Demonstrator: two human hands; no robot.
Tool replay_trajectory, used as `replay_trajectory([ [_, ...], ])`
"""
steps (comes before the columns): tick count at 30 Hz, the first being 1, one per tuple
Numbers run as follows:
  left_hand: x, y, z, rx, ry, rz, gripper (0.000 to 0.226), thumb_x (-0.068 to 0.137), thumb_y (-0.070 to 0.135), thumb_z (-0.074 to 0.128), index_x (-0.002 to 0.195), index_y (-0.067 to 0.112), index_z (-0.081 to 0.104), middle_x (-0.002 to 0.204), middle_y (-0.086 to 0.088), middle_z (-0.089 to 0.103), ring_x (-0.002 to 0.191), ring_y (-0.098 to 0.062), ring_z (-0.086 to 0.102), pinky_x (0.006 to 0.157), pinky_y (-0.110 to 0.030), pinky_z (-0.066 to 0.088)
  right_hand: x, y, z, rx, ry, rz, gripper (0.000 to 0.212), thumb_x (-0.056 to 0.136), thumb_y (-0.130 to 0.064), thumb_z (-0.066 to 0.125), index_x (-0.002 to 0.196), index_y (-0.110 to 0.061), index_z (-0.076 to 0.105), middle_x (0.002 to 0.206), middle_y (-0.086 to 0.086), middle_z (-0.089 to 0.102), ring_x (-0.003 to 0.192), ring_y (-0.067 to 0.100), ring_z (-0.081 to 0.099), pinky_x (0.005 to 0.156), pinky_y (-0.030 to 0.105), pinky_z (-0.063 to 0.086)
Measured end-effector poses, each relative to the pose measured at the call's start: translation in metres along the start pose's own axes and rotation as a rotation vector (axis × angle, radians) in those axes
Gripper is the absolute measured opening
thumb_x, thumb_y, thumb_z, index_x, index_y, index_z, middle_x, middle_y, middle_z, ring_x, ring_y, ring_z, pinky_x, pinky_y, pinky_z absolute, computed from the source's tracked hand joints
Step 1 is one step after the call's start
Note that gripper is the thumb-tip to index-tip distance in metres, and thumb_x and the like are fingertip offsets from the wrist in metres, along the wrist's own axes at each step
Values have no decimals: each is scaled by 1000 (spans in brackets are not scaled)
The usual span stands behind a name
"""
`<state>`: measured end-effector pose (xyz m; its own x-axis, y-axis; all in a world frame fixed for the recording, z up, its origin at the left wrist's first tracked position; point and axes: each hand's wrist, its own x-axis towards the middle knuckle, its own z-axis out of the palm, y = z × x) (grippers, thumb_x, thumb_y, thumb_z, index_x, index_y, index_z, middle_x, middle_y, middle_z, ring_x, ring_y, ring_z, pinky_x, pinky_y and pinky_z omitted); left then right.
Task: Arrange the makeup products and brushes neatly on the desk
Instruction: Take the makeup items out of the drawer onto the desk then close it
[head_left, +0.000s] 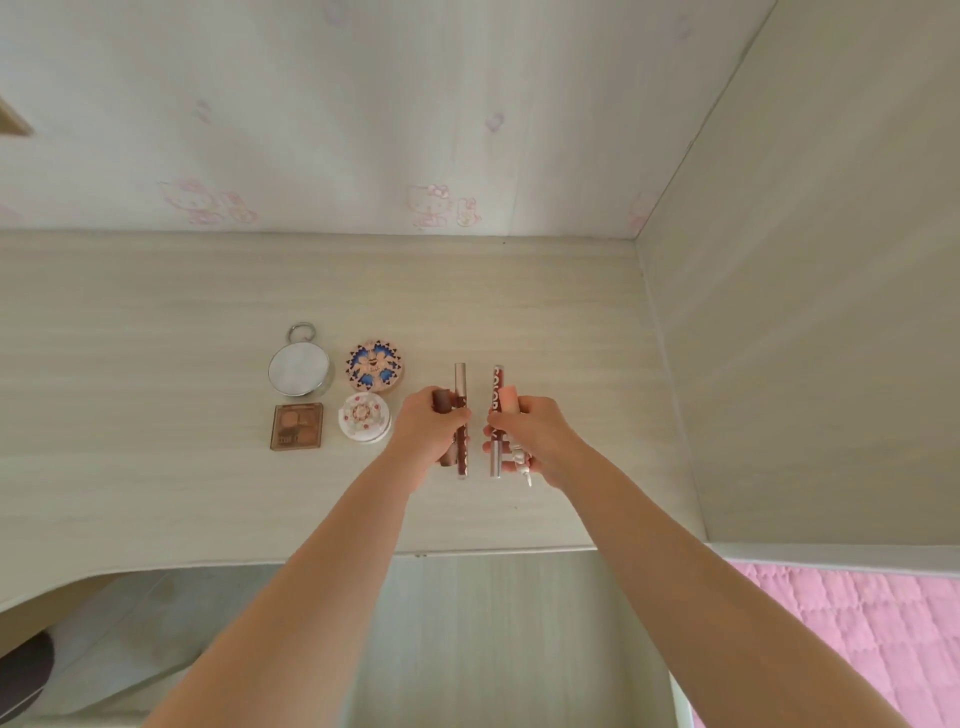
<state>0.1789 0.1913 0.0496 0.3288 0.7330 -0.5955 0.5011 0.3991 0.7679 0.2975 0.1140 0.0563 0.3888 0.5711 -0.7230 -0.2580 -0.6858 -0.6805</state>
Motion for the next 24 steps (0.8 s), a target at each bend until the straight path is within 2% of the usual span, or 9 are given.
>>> replay_trajectory([
  [2,10,3,-1,81,37,10,14,85,9,63,79,17,53,88,-12,64,87,-32,67,72,-40,53,10,-6,1,-53,26,5,9,83,-3,62,90,-7,63,84,13,66,71,27,67,69,45,58],
  [4,18,6,-3,174,67,21,9,84,11,64,85,14,56,85,-9,62,78,-27,63,68,-36,55,17,-10,2,-92,47,17,12,81,0,63,92,-5,64,85,16,66,71,28,68,68,45,59],
  [5,21,6,-3,216,80,32,9,84,12,65,84,15,56,80,-6,60,71,-22,61,60,-30,55,20,-11,3,-110,60,23,14,81,0,63,93,-5,65,87,17,67,71,28,68,68,45,59],
  [7,26,7,-4,275,95,55,15,83,12,65,78,17,52,71,0,55,60,-13,54,37,-17,45,25,-13,5,-159,87,22,16,80,-2,64,95,-4,65,92,20,69,79,31,70,74,47,59],
  [9,29,7,-4,336,95,75,17,82,11,66,76,16,50,67,1,52,56,-10,50,28,-11,34,28,-13,7,-201,114,15,17,78,-4,64,95,-2,66,96,22,70,89,35,69,78,50,57],
  [13,35,3,-3,462,109,84,24,78,16,70,70,19,47,66,4,51,62,-14,49,44,-24,34,30,-15,11,-252,149,-8,12,77,-6,66,88,-4,65,89,20,70,75,31,65,73,42,58],
  [18,36,-2,-2,415,115,91,21,73,19,75,83,11,58,77,-3,62,74,-22,61,59,-29,44,30,-16,11,-238,176,-28,14,78,-4,67,92,-1,66,88,19,71,87,33,69,72,48,59],
  [22,34,-3,-3,317,107,86,27,72,13,77,89,11,56,76,4,58,68,-17,61,49,-24,47,29,-16,11,-246,174,-46,10,78,-3,65,87,-8,63,88,19,69,79,32,67,74,49,58],
  [24,31,-4,-3,240,115,75,33,72,9,77,95,14,54,78,7,55,67,-16,61,49,-26,51,29,-14,10,-233,169,-55,16,78,-2,65,88,-14,60,94,16,68,87,32,68,77,49,58],
])
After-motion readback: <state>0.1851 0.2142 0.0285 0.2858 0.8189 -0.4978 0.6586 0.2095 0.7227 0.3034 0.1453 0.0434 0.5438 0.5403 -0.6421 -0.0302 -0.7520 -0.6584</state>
